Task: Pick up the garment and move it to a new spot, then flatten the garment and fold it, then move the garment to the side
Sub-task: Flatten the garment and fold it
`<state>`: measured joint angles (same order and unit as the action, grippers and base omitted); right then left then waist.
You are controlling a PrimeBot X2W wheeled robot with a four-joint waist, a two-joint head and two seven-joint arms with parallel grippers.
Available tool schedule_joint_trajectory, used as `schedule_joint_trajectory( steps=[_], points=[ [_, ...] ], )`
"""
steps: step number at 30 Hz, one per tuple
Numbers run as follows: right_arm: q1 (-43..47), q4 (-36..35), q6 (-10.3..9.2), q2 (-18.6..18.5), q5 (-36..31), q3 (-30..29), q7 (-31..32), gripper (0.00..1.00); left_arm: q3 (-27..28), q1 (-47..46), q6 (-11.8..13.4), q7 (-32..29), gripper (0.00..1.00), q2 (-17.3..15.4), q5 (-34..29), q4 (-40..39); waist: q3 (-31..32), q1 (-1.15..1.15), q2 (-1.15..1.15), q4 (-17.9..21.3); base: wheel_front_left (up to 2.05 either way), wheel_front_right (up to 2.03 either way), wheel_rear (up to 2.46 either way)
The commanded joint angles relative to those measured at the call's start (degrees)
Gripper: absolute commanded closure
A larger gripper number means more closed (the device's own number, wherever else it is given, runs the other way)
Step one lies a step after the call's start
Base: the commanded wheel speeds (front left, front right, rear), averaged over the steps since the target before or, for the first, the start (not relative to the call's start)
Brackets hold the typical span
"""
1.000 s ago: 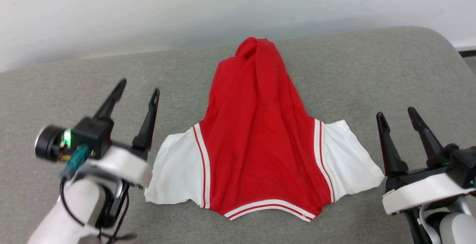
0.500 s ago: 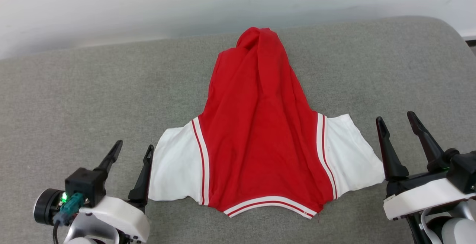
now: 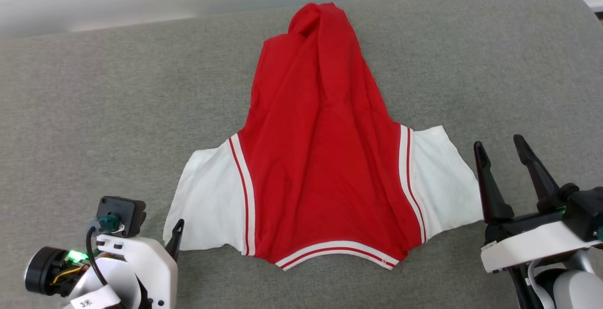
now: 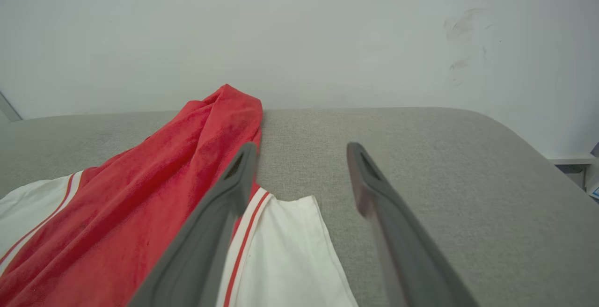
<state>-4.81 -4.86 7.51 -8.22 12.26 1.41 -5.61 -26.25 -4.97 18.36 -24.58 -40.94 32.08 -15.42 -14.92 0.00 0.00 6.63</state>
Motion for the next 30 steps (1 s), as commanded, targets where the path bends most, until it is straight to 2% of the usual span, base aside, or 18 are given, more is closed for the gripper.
schedule_joint_trajectory(
  steps=[1,7,11,16,18,19,22,24,30],
  points=[
    [-0.84,0.29,-0.04,0.40,-0.02,0.24,-0.48,0.00,-0.15,0.53,0.40,-0.72,0.00,0.27,0.68,-0.37,-0.82,0.00,0.00,0.71,0.00,0.00,0.00],
    [-1.38,0.91,-0.04,0.64,-0.07,0.12,-1.31,0.00,-0.57,0.84,0.92,-3.67,0.00,0.14,1.89,0.59,-3.05,0.00,0.00,1.85,0.00,0.00,0.00],
    [-2.09,1.16,-0.04,0.71,-0.03,0.12,-1.69,0.00,-0.42,0.78,2.27,-4.74,0.00,-0.50,1.26,3.70,-4.17,0.00,0.00,2.48,0.00,0.00,0.00],
    [-2.36,1.66,-0.04,0.75,-0.15,-0.05,-2.12,0.00,-1.33,2.28,1.46,-6.16,0.00,0.26,3.37,7.33,-4.74,0.00,0.00,2.85,0.00,0.00,0.00],
    [-2.37,1.87,-0.04,0.66,-0.26,-0.12,-2.11,0.00,-1.70,2.64,0.79,-6.59,0.77,0.80,4.42,8.46,-4.62,0.00,0.00,2.91,0.00,0.00,0.00],
    [-2.32,1.95,-0.04,0.58,-0.33,-0.15,-2.03,0.00,-1.80,2.74,0.45,-6.48,1.00,1.16,4.87,8.77,-4.46,0.00,0.00,2.90,0.00,0.00,0.00],
    [-2.14,2.04,-0.04,-0.13,-0.80,-0.46,-1.65,0.00,-1.53,2.42,-0.25,-4.97,1.00,2.07,5.64,8.68,-3.46,0.00,0.00,2.59,0.00,0.00,0.00],
    [-1.68,2.22,-0.04,-0.96,-0.83,-0.55,-0.40,0.00,-0.36,1.98,0.14,-3.16,1.00,2.31,5.52,7.96,-2.43,0.00,0.00,2.20,0.00,0.00,0.00],
    [0.65,4.19,-0.03,-7.99,0.71,0.09,12.07,0.00,2.87,2.47,1.69,1.26,1.00,1.80,4.98,3.33,1.32,0.00,0.00,0.58,0.00,0.00,0.00]
  ],
)
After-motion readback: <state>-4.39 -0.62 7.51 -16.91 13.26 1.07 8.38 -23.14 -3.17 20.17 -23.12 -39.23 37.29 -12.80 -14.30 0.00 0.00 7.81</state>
